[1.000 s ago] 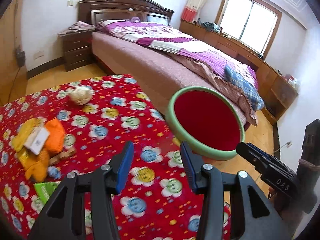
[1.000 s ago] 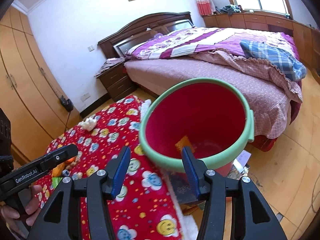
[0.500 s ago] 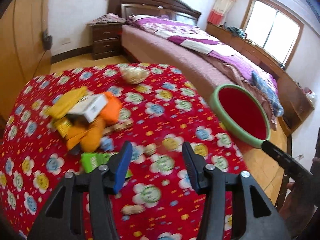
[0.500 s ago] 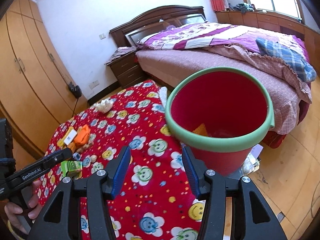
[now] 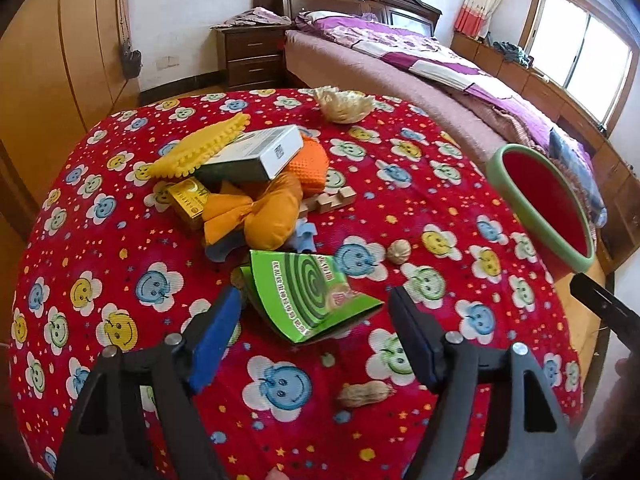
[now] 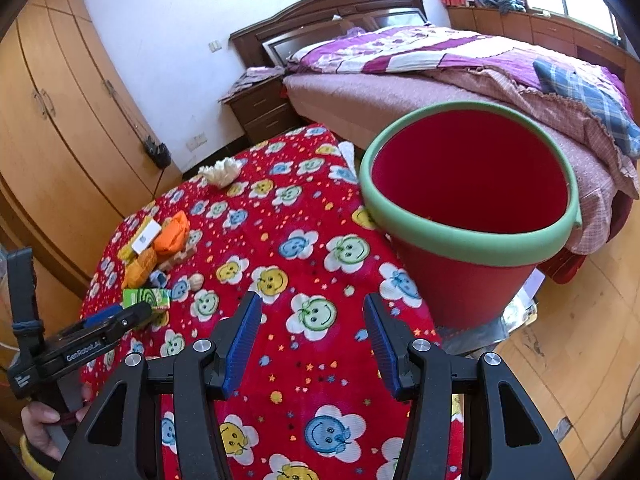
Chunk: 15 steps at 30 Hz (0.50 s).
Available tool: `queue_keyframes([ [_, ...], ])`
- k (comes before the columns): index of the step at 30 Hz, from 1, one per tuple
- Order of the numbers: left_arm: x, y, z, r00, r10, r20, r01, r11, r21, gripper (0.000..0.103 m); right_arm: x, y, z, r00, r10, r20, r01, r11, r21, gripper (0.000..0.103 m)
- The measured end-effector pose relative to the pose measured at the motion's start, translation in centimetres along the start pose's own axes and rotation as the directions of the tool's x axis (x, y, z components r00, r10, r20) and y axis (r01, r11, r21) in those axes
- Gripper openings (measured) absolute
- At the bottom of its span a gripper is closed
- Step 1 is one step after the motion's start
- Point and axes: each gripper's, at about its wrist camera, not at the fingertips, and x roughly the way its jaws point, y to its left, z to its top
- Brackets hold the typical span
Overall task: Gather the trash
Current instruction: 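Move both open tools back over the bedspread items, then grasp the green mosquito-coil box with the left tool while the right grasps the brown knitted item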
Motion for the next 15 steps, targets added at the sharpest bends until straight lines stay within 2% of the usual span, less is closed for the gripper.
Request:
queue_keyframes([
  [5, 1.3, -0.4, 0.0, 1.0, 0.014, -0.018, -0.013, 1.0, 0.025, 0.076, 0.6, 0.1, -0.2, 1.0, 0.001, -0.019, -0.001, 1.0, 0.0, 0.055],
  [15, 2.5, -1.0, 0.4, 0.995, 0.095, 0.027, -0.097, 0.992, 0.079, 0.075, 1.4, -0.1, -0.6, 0.999, 0.007, -0.046, -0.007, 1.0, 0.011, 0.055],
])
